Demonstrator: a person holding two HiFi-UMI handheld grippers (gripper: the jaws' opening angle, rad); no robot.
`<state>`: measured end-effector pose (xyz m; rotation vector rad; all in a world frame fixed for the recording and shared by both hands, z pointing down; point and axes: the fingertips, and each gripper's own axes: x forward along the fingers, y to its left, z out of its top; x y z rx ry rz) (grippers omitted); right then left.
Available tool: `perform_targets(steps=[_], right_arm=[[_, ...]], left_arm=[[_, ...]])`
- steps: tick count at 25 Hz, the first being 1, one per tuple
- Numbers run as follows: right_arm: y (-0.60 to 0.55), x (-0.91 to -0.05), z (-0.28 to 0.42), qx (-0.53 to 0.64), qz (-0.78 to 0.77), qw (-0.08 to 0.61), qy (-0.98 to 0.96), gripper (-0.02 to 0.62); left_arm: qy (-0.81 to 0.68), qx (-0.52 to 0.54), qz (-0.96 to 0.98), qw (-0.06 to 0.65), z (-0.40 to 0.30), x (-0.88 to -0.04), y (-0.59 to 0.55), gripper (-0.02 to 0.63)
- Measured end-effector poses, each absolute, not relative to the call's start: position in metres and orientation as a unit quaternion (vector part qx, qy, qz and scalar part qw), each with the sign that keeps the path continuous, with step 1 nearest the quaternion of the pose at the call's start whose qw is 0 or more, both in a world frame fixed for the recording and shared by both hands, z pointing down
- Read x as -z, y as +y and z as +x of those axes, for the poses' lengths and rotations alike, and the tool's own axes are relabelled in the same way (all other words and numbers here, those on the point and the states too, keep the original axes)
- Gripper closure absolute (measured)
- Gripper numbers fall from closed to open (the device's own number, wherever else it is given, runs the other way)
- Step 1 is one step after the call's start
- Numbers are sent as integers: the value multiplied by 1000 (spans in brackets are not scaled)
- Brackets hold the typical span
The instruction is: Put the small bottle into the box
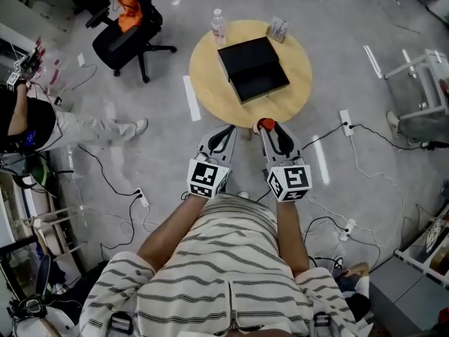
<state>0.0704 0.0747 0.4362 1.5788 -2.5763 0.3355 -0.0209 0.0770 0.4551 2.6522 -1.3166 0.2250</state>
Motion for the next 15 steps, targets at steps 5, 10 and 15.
perform_targets(steps=[5,10,15], right_arm=[[27,-435,69,-116,533,56,-836,449],[-14,-432,61,-120,547,58,-826,449],[-45,-433,57,-128,564,67,-813,449]], left_arm=[[-427,-80,896,90,-24,-454,27,584],[-417,-81,900,95,-35,-452,-17,584],[-400,-82,907,99,-41,-451,-51,584]])
